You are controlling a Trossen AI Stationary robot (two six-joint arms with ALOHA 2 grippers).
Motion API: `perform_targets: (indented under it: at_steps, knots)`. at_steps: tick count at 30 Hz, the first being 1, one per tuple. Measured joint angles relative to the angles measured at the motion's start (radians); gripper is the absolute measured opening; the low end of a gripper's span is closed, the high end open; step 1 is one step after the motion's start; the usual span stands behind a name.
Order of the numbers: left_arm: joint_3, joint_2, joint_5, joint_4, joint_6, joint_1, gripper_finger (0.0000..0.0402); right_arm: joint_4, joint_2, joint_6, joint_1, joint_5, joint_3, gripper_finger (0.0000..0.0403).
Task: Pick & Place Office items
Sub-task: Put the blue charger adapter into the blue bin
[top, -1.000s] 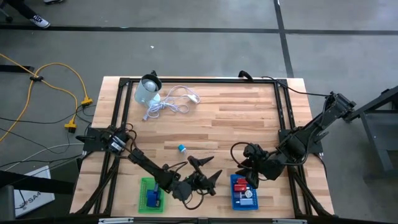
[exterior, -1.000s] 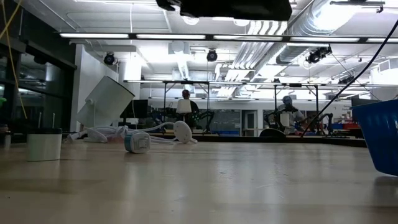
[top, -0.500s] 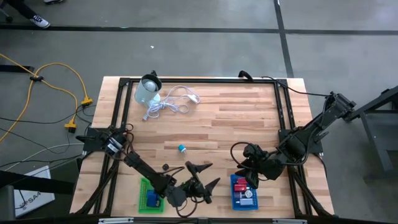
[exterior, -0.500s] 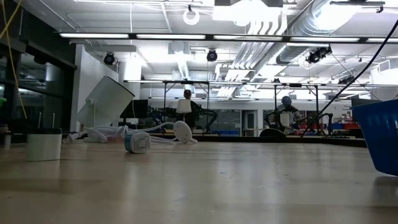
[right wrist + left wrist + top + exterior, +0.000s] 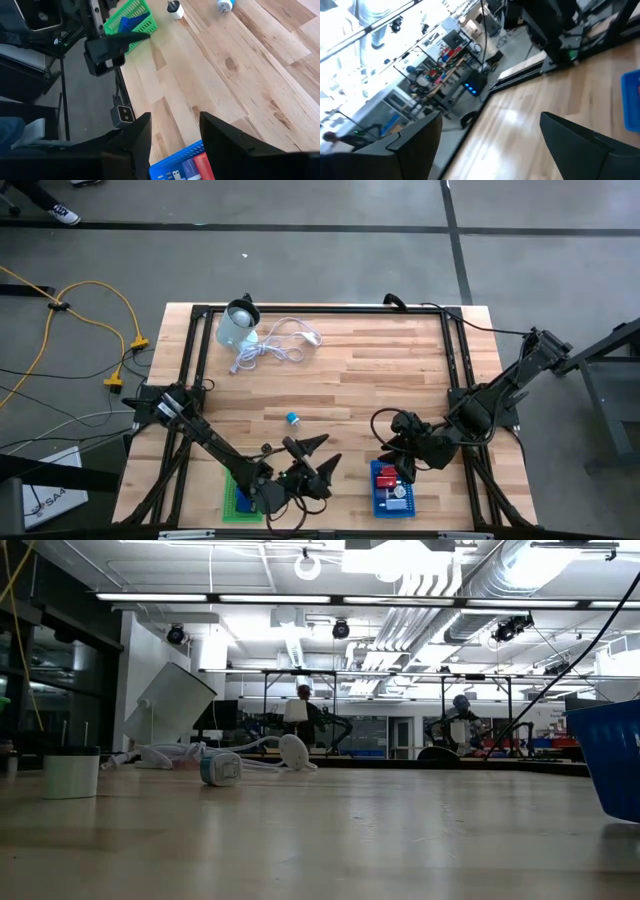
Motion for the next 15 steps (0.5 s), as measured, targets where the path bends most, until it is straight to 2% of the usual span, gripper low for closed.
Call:
perform_targets:
  at_steps: [6, 15]
  knots:
    - [0.0, -0.004, -0.012, 0.003, 0.094, -0.018, 0.0328, 0.0, 0.0, 0.0, 0.0, 0.0, 0.0, 0.0153]
    - [0.0, -0.001, -0.036, -0.028, -0.041, -0.038, 0.0328, 0.0, 0.0, 0.0, 0.0, 0.0, 0.0, 0.0153]
